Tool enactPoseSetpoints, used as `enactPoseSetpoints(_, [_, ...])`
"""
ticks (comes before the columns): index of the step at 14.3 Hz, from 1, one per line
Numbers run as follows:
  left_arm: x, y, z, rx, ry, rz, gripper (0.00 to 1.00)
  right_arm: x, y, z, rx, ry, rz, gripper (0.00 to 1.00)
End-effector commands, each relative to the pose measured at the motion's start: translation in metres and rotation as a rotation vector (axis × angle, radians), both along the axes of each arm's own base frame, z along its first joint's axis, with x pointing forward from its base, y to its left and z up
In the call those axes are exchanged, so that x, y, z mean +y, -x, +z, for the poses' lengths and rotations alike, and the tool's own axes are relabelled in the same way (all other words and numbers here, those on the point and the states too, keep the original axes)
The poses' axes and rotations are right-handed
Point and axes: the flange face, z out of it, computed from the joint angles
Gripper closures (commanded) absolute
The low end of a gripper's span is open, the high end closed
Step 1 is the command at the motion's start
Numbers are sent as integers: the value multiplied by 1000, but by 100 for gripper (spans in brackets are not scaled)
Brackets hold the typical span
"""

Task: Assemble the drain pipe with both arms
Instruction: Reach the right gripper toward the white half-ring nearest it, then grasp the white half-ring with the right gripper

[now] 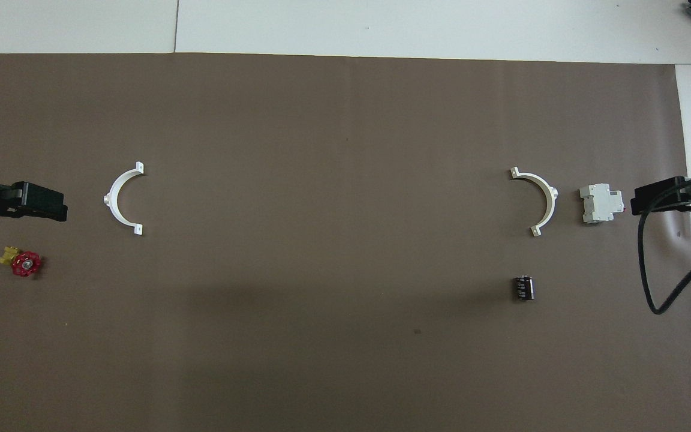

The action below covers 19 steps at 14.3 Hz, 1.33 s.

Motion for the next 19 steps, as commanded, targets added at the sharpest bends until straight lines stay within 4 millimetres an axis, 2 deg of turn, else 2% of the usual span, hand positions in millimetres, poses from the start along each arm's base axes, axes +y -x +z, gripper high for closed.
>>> enactPoseSetpoints(1, [3,-1,5,-19,-10,-8,0,-2,-2,0,-16,-7,15,0])
enactPoseSetpoints(5, [3,-1,5,-21,-10,-5,0,-3,0,-2,-8,-20,11,0])
enactPoseSetpoints(7, [3,-1,4,-16,-11,-5,0,-3,7,-16,-14,-26,23,0])
enactPoseSetpoints(10, [3,-1,4,-16,-11,-7,0,-4,6,-33,-67,-29,59,0])
enactPoseSetpoints(12, [2,-1,4,-16,-11,-8,0,-13,-2,-65,-85,-48,144,0])
enactPoseSetpoints(13, [2,-1,4,-16,-11,-10,0,-20,-8,-87,-121,-78,161,0])
enactPoseSetpoints(15, [2,-1,4,-16,-11,-8,0,-31,-31,-135,-139,-100,229,0])
enactPoseSetpoints(19, [0,-1,5,-19,-10,-13,0,-38,-76,-231,-154,-97,361,0])
